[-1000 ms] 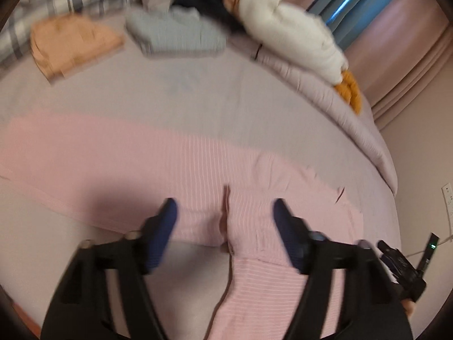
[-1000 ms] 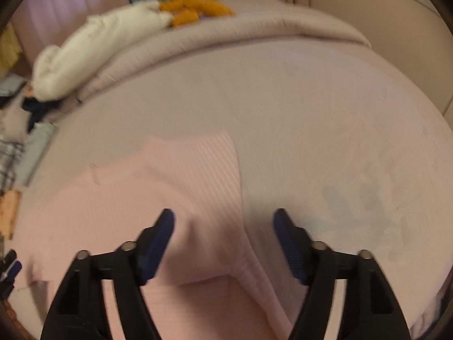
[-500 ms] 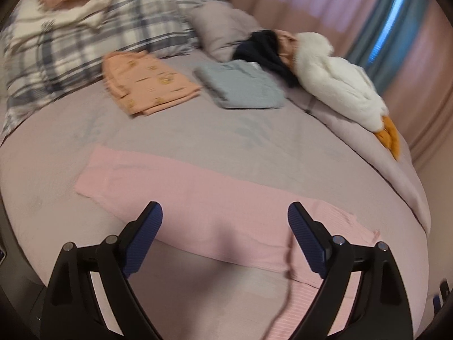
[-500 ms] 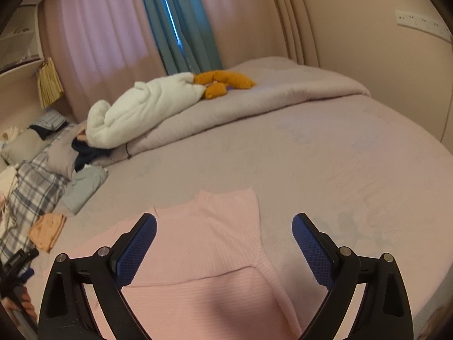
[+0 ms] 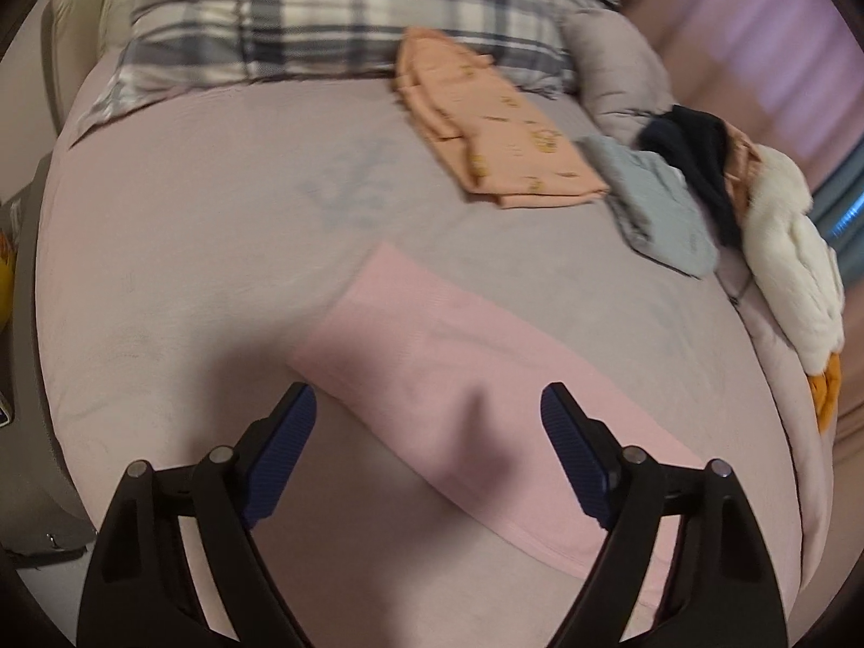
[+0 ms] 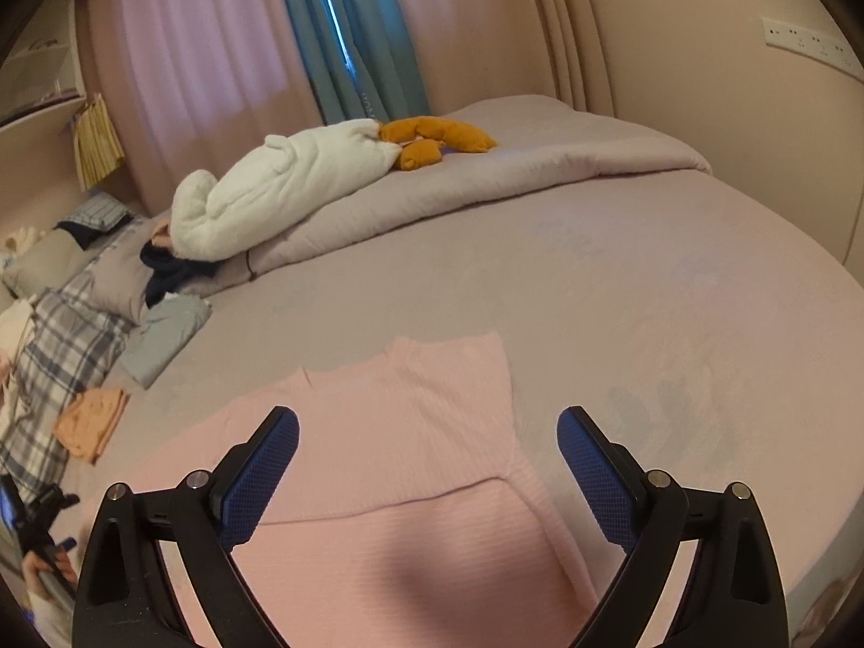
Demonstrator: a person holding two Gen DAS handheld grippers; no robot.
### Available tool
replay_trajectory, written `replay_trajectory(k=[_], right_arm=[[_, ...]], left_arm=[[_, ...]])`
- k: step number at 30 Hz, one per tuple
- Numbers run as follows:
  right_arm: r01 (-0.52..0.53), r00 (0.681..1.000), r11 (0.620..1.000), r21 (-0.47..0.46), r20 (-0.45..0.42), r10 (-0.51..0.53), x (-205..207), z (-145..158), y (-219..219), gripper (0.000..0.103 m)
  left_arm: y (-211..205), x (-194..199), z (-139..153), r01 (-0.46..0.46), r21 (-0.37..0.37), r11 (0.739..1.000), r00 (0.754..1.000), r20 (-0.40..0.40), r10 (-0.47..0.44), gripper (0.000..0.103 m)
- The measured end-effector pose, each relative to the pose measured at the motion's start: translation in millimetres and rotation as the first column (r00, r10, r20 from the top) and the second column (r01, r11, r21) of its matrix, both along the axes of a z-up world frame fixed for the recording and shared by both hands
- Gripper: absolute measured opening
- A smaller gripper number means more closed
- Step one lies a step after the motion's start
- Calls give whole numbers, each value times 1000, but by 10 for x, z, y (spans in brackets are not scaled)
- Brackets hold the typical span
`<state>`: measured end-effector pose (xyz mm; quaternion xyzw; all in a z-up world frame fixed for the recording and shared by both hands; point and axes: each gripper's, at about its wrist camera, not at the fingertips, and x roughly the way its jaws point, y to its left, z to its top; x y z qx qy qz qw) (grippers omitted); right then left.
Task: Fold small clothes
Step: 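Move the left gripper to the other sleeve cuff and close on it, then lift the held sleeve and lay it across the shirt body, open left gripper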
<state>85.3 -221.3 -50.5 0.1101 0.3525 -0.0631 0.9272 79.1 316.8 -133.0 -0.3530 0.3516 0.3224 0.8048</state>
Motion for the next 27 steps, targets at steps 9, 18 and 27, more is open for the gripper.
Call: replay_trajectory(k=[9,18,27], right_arm=[[10,1000,1000,7,-15,-10,10,-32,46,96],[-2,1000,1000,-13,0,2,14,3,70,96],[-13,1000,1000,10,0,13,24,7,84,96]], left_arm=[[190,45,-241,-41,-46,998,999,-21,40,59],[266,92,-292,-37,-78,996,999,27,39,7],[-106,181,162,50,21,999,994,93,-51,5]])
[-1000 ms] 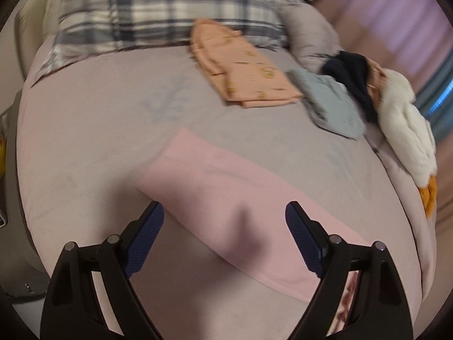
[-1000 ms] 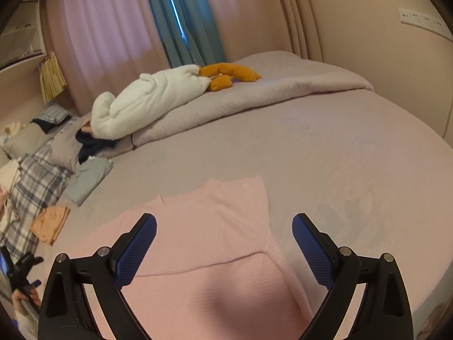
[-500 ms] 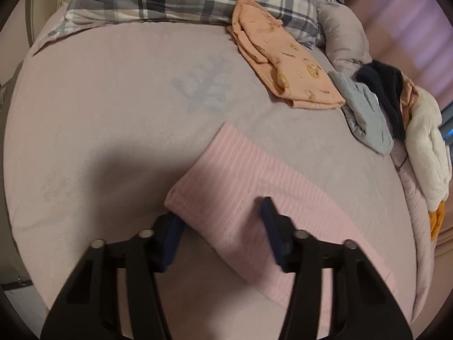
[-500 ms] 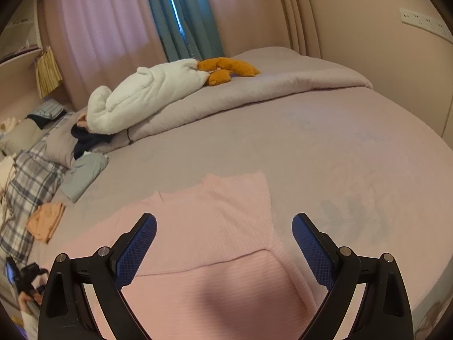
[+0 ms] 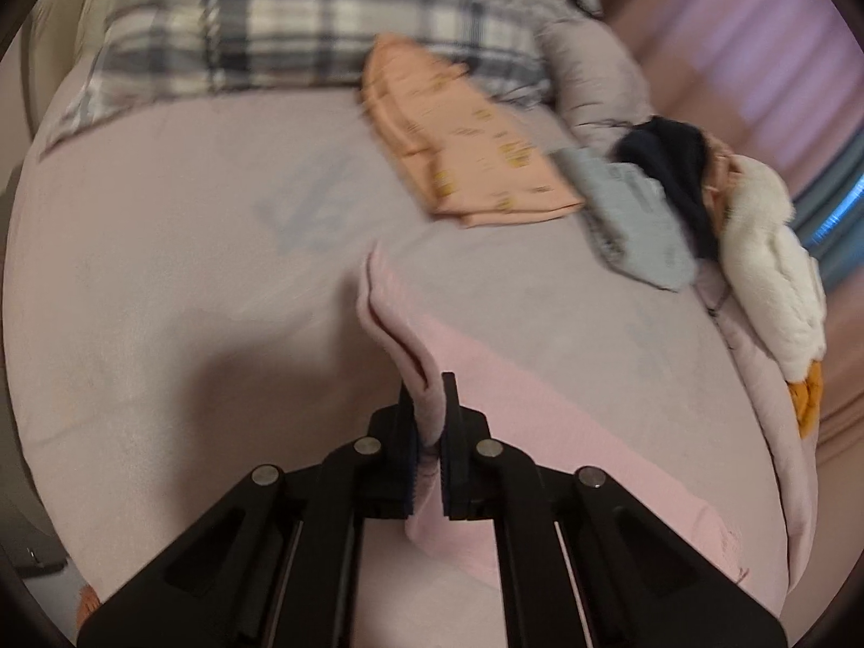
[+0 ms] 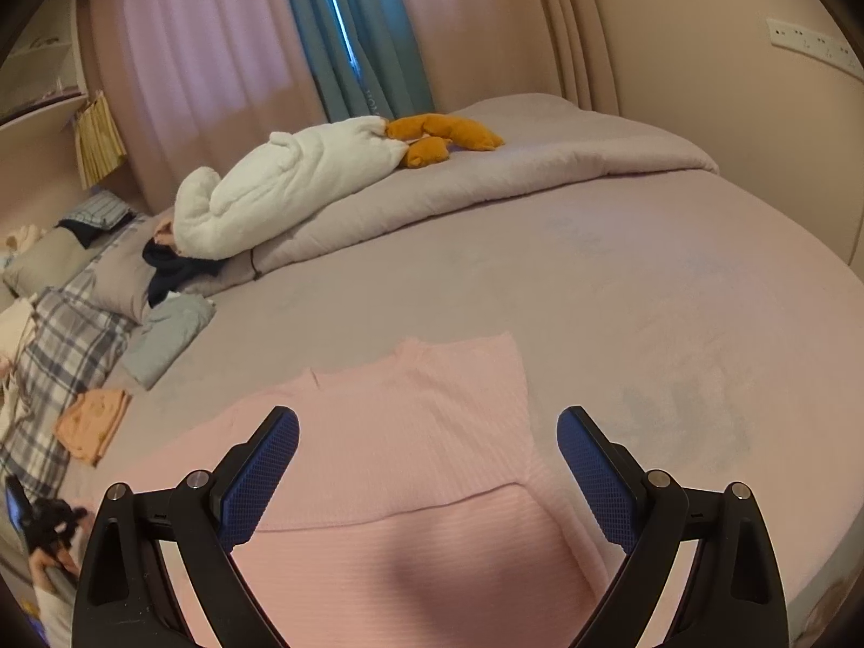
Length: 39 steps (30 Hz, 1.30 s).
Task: Fold small clothes
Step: 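Lift the held sleeve and lay it across the shirt body, open left gripper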
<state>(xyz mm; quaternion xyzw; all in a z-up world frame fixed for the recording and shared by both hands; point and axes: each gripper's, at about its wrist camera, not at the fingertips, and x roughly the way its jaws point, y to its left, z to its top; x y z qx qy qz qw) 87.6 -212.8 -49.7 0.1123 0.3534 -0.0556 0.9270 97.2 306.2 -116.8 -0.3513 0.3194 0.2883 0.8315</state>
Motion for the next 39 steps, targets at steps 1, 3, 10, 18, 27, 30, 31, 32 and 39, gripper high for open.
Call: replay_trajectory(k=[1,3,10,18,27,30,31,32,39], right_arm=[[0,1000,1000,3,2,0,-7,3,-3,96],[2,1000,1000,11,6,-2,-24,12,-22,96],[15,1000,999,36,19,-16,-78,18,-116,96],[41,999,998,54,30,-43,-175,22,-232,96],[66,998,994,82,14,-68,-224,-57,-341,96],[67,998,993,94,-3,-67,-224,-114,-360,96],[67,998,993,99,-9,-66,-219,-136,-363,96],[66,998,993,101,-12,-65,-229,-155,-368,96],[59,997,992,115,-59,-52,-220,-290,-379,96]], left_arm=[[-55,17,78,17,13,1000,1000,15,-17,5],[-211,43,270,56,44,997,997,56,-58,5],[-850,194,723,249,115,962,952,155,-265,5],[-1616,431,885,463,150,873,856,179,-485,5],[-2509,652,454,701,120,703,701,63,-710,5],[-2712,719,230,743,95,662,664,13,-747,6],[-2767,741,152,754,87,651,654,-3,-756,6],[-2806,759,83,763,79,641,644,-18,-765,6],[-2937,830,-315,800,13,600,598,-103,-795,6]])
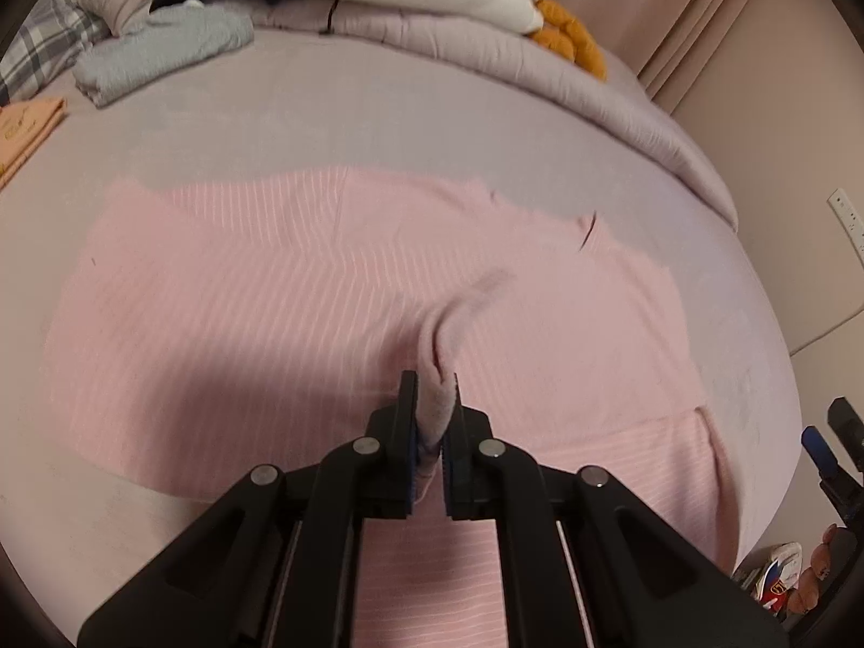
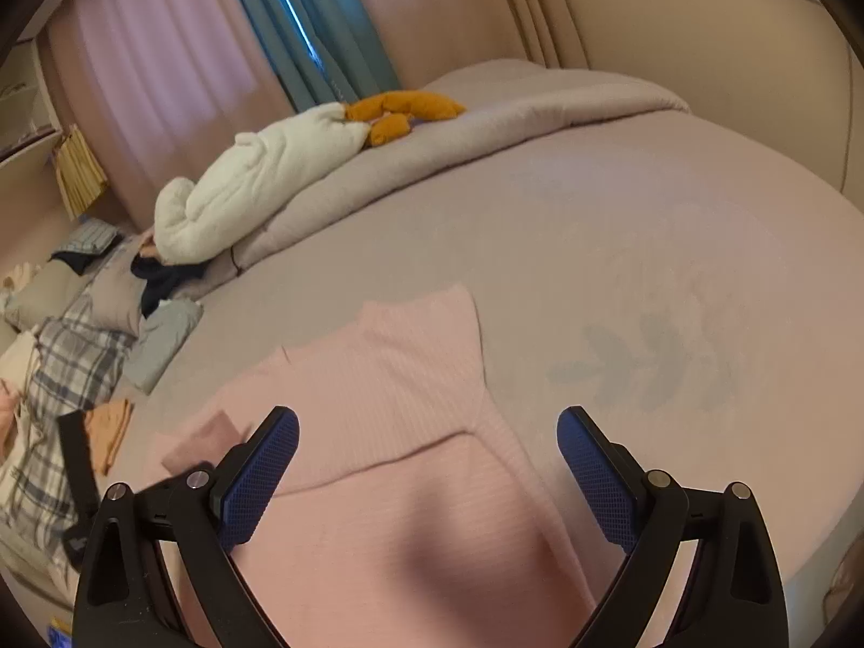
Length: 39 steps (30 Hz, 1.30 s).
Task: Fold small clothes
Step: 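Lift the held sleeve and lay it across the shirt body, open left gripper, then withdraw the open left gripper and move the right gripper to the shirt side edge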
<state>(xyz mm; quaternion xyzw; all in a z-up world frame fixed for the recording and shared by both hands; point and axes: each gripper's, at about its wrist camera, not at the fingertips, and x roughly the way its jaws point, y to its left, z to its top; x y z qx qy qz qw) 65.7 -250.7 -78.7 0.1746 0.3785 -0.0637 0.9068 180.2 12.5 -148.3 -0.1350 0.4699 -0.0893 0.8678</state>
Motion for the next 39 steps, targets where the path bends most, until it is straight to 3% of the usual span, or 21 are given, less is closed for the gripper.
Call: replay_trajectory(k=[3,5,11,17,21,29,33,36,38,39], right_arm=[[-9,1000,1000,13,-22,9,12,-64,14,96],[-17,999,1000,23,-38,18,33,-101,35,96],[-68,994,997,46,-83,71,146,-179,216,96],[-153,977,982,112,-135,167,351,-354,526,96],[-233,950,957,175,-170,263,512,-507,827,93],[-369,875,912,180,-262,406,790,-774,1496,63],[-373,856,916,146,-327,401,829,-927,1601,57],[-376,858,920,113,-332,391,824,-950,1612,49],[-392,857,916,82,-330,396,848,-927,1625,26],[-398,855,914,74,-331,399,858,-918,1619,21]], left_arm=[[-10,-25,-39,24,-16,1000,1000,-19,-24,18],[-13,-73,-20,48,-54,997,999,-21,-49,40],[115,-279,258,60,-83,995,997,58,-55,71],[510,-471,487,-57,-24,998,993,106,59,78],[880,-575,484,-174,11,985,979,106,172,78],[1423,-775,348,-306,-20,952,950,53,307,78],[1573,-863,320,-348,-21,937,936,50,349,78],[1646,-917,297,-369,-26,929,928,43,369,78],[1682,-925,285,-379,-29,925,924,38,380,78],[1697,-929,277,-384,-32,923,922,36,385,78]])
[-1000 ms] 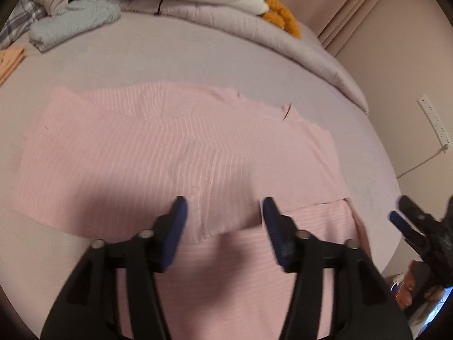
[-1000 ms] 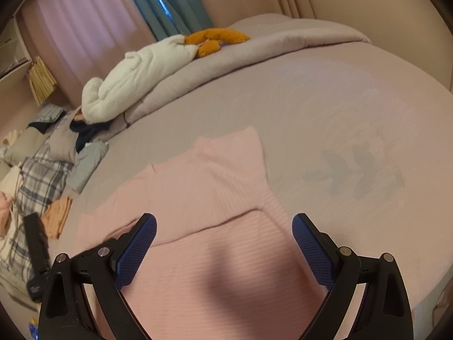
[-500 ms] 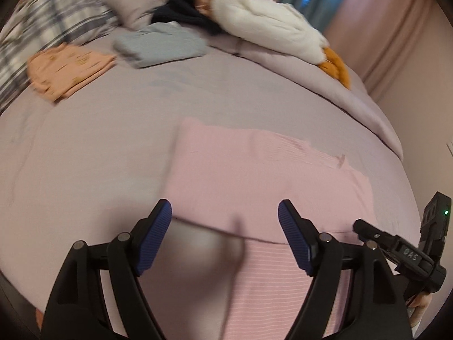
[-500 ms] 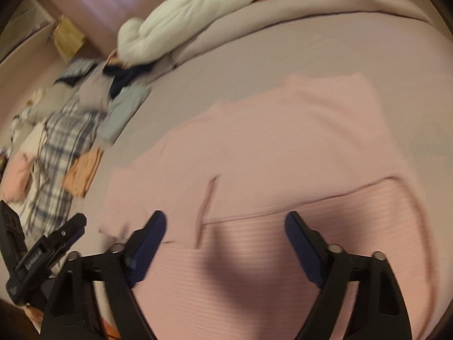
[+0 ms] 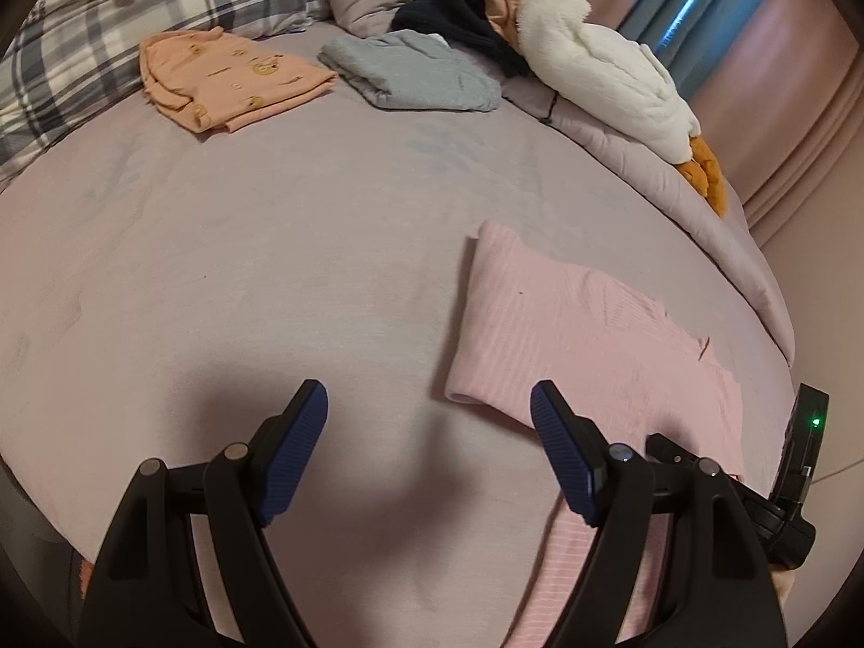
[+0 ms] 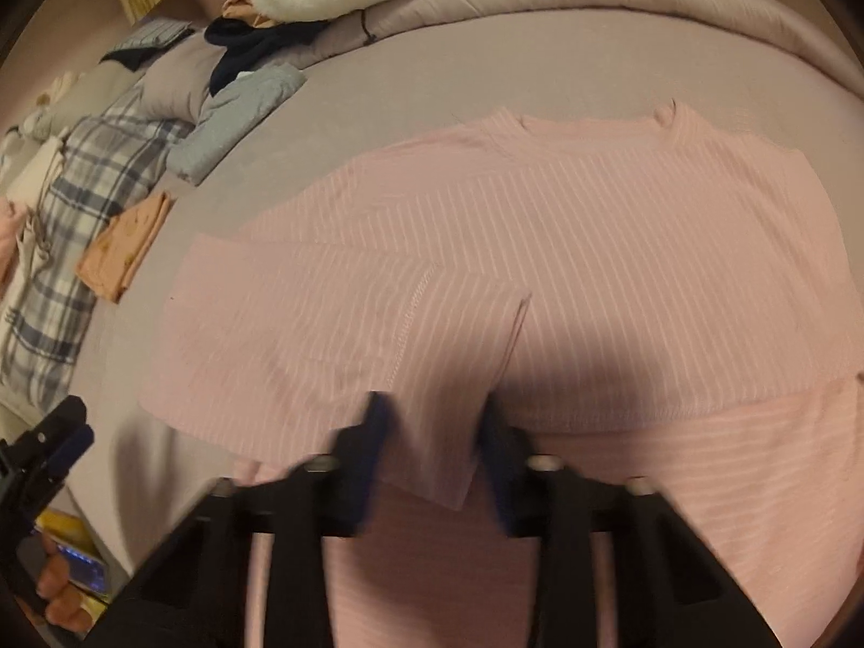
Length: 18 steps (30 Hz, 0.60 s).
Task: Fold small clothes
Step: 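Withdraw the open left gripper and move the right gripper to the shirt side edge, then close the right gripper on the shirt side edge and lift it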
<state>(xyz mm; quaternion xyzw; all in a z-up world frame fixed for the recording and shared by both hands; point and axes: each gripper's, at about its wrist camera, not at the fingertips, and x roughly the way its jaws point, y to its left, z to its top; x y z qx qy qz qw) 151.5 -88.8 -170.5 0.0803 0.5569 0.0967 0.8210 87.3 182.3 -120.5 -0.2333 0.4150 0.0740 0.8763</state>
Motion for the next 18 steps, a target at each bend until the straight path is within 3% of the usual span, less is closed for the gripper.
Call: replay_trajectory(k=[2,18], right_arm=[[-14,1000,1000,4,-5,14,24,18,-21,8],[-100,983,995,-21,155,102,81,607,160,7]], left_arm=[[15,4,-8,-4,-6,1000,1000,1,4,78],[-11,91,-40,-1,-28,1000,1000,-6,1,78]])
